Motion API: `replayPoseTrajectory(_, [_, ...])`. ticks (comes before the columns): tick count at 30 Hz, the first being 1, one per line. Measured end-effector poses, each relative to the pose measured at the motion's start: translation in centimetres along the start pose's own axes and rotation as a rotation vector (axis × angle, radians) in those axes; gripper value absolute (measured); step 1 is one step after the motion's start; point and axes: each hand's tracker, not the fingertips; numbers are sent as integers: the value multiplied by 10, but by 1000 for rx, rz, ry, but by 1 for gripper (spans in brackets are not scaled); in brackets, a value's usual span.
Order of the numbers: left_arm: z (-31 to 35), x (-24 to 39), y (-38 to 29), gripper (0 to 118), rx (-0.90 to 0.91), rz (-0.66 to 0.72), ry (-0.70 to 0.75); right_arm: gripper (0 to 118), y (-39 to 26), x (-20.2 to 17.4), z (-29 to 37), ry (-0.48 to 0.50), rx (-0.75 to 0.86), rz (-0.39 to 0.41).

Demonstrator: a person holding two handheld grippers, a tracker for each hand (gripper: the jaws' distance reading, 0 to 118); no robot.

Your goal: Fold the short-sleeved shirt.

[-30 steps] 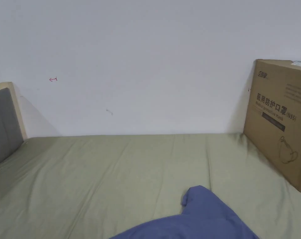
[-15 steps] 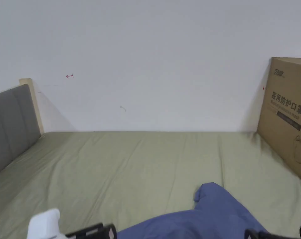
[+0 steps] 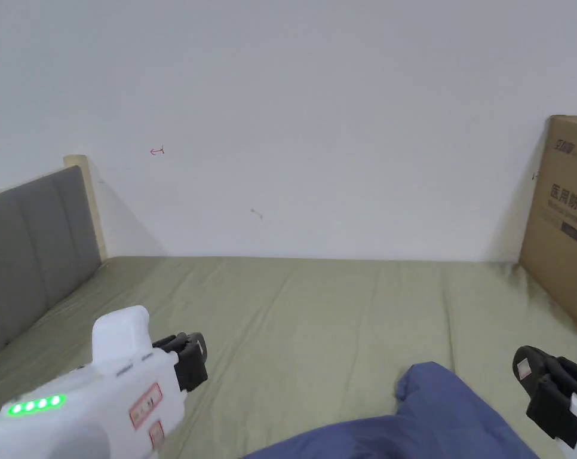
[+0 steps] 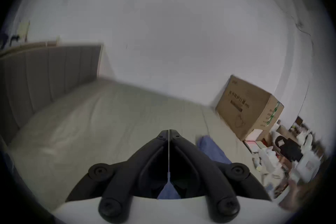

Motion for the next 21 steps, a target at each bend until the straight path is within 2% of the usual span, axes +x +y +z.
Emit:
replayPoseTrajectory(4, [-82,-71,3,0,-578,201,71,0,-2,5,-5,36,-62,10])
replayPoseTrajectory(6, [-106,-100,-21,0,-671,225,96,0,-7,6,-8,85,-100,-7])
replayPoseTrajectory(7, [-118,-112,-33,2,-724,221,159,0,-10,6,-10,94,-118,-6])
replayPoseTrajectory(8, [-126,-122,-42,18,-748,239,193,0,-14,6,-11,93,-130,0])
replayPoseTrajectory(9, [-134,-132,-51,70,-775,257,217,0,-17,5,-12,91,-144,7])
replayPoseTrajectory(10, [-143,-142,-60,110,-785,270,227,0,-20,4,-13,93,-158,12])
replayPoseTrajectory(11, [-147,-143,-73,118,-805,272,246,0,-22,3,-15,100,-174,11])
replayPoseTrajectory(12, [-147,-146,-82,110,-786,263,264,0,-25,3,-17,111,-197,11])
replayPoseTrajectory(16, [-180,-160,-117,111,-812,167,311,0,-31,-2,-22,124,-249,31])
replayPoseTrajectory(18, [-191,-168,-144,118,-851,119,330,0,-32,-3,-23,137,-261,29])
replayPoseTrajectory(20, [-188,-163,-155,118,-774,35,217,0,-34,-5,-25,148,-277,29])
replayPoseTrajectory(21, [-178,-155,-163,118,-755,-41,312,0,-35,-6,-26,150,-285,33])
